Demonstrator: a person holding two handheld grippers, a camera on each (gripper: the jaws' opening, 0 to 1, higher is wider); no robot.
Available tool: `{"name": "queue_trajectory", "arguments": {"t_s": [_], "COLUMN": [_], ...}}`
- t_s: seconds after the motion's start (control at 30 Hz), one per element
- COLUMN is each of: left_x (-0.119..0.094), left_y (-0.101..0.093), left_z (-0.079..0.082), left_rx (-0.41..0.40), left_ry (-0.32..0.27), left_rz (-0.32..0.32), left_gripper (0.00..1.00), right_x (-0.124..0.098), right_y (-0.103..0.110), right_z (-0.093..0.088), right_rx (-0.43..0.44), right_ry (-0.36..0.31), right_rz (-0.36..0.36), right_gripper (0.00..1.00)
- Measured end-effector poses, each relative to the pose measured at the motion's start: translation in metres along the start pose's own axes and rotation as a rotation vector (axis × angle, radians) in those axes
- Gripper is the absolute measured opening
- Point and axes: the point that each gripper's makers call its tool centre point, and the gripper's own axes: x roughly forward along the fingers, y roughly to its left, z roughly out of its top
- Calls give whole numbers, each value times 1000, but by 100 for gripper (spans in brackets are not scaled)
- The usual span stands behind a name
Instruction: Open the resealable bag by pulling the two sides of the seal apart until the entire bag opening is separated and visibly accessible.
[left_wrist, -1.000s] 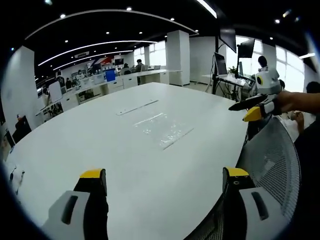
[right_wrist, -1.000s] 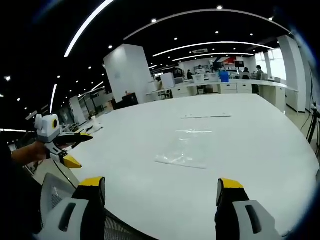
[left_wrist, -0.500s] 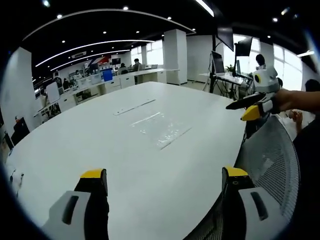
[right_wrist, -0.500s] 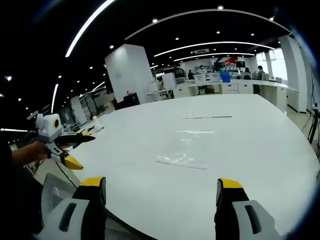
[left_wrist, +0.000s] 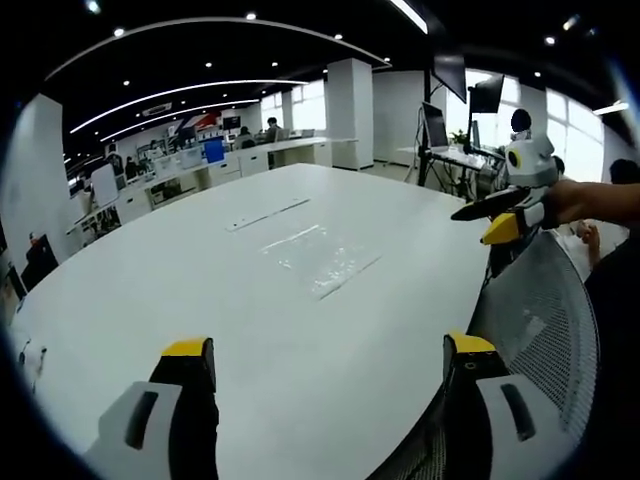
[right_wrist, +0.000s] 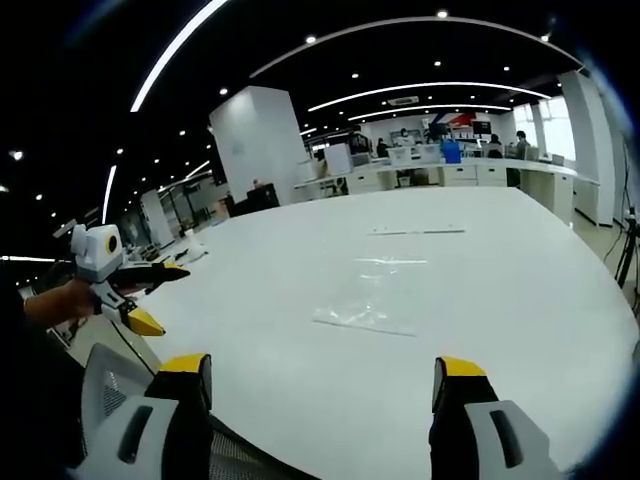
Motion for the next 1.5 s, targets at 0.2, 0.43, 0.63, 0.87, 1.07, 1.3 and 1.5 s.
{"name": "queue_trajectory", "arguments": {"t_s": [0.2,0.43,0.63,0.87,1.07,1.3,1.5], "left_x": [0,2,4,7,8,12,13], "left_y": [2,1,-1,-3,-7,-8,-6], "left_z": [-2,-7,-8,-10,-12,-17,-17], "left_rx": [-8,-21,-13,-7,23,44,31], "left_ry": [-2,17,24,51,64,87,85], "left_rz": [2,-15,-29,-51,-70,-76,-73], "left_gripper": [93,97,98,96,97,96,96], "right_x": [1,2,9,28,40,54,71], "right_y": [-4,-11,-12,-6,-5,-3,2], "right_z": [-2,2,5,5,7,11,12], "right_rx": [-26,-85,-119,-173,-194,-228,-248], "right_ry": [14,49,67,105,121,141,151], "right_rz": [-19,-11,16,59,73,101,128], "right_gripper": [93,93,92,90,88,86,85]}}
